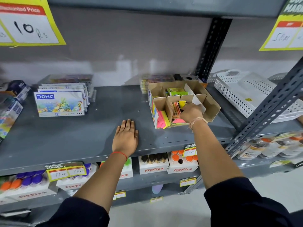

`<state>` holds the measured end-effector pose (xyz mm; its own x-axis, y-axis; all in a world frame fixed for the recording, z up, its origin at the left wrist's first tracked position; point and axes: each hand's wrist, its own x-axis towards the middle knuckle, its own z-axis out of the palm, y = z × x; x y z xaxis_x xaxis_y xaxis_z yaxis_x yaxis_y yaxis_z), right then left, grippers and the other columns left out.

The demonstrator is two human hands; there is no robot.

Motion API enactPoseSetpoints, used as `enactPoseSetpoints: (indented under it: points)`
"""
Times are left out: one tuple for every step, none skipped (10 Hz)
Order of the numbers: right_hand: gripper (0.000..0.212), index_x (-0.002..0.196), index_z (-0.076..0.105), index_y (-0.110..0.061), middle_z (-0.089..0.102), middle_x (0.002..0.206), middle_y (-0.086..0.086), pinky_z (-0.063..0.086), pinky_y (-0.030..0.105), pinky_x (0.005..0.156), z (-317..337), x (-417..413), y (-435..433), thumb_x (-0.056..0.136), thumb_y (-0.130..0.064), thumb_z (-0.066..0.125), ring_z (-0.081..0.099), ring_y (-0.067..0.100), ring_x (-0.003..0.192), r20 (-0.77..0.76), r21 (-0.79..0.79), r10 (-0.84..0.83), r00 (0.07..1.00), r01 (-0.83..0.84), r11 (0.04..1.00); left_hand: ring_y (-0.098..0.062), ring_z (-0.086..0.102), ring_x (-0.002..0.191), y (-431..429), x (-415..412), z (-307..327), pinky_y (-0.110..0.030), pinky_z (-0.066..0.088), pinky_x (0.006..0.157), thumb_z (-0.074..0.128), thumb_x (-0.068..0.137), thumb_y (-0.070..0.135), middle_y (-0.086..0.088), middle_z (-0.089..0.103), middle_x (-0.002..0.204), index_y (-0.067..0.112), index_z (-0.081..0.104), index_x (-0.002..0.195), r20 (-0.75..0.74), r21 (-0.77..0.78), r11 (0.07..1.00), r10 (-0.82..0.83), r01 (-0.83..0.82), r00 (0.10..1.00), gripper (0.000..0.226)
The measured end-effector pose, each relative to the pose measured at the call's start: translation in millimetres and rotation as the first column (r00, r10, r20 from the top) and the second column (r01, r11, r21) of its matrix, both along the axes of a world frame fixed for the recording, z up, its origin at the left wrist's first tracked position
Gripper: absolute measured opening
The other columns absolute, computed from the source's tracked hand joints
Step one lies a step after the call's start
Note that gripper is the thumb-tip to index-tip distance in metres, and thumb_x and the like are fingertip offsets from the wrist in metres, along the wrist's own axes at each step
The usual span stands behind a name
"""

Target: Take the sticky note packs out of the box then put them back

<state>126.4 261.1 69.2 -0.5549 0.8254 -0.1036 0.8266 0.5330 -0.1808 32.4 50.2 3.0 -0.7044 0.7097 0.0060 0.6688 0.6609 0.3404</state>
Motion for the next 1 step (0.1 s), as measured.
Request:
enactPoseSetpoints:
  points:
    - [0.030,0.110,0.059,-0.003,0.059,0.116,0.017,0.037,0.037,0.095,4.0,7.1,-17.1,0.084,-0.006,0.045,0.049,0.034,0.116,-0.048,0.079,0.005,0.999,-0.001,0.997,-0.022,0.007,0.146,-2.9,2.9,2.1,-0.035,0.006,0.121,0.016,0.097,0.032,-0.008,0.014,0.157,0.007,0.013,0.144,0.011,0.036,0.999,0.005,-0.006,1.000,0.053]
